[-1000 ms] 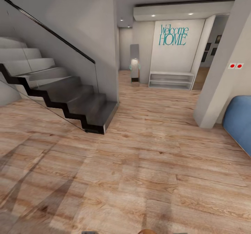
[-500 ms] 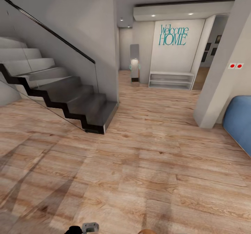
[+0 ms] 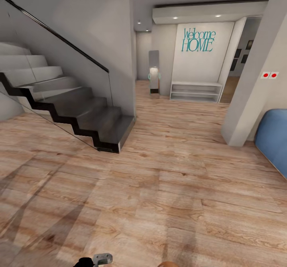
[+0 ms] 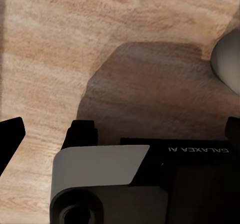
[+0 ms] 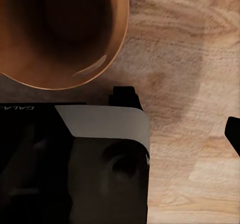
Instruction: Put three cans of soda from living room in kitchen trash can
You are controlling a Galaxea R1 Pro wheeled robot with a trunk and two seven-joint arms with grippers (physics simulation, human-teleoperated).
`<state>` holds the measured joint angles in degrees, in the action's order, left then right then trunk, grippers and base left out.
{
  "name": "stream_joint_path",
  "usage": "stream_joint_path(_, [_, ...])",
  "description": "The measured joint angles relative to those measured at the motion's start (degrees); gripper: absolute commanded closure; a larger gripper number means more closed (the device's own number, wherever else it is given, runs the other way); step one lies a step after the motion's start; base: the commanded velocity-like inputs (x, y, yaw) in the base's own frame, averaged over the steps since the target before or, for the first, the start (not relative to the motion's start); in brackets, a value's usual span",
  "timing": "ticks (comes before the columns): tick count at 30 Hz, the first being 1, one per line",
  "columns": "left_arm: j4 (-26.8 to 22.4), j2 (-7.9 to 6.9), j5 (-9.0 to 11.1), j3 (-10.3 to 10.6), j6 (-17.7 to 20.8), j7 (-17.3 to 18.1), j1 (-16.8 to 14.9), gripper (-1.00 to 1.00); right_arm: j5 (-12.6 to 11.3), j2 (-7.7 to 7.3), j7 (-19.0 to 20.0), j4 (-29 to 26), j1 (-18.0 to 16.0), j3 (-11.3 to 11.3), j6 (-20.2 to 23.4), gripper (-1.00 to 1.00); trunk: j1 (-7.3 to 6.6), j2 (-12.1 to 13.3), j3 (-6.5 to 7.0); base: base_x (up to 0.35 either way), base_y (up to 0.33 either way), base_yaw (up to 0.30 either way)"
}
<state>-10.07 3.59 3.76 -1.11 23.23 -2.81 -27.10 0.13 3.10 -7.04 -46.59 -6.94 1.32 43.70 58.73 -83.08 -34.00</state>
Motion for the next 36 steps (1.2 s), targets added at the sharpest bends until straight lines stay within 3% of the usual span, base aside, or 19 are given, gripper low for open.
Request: stream_joint_path(36, [-0.03, 0.01, 0.03, 0.18, -0.62, 0.19, 0.11, -1.0, -0.1, 0.97, 0.19, 0.0, 0.01, 0.17, -0.02, -1.0, 0.0, 0.0, 0.0, -0.03, 0.0, 0.0])
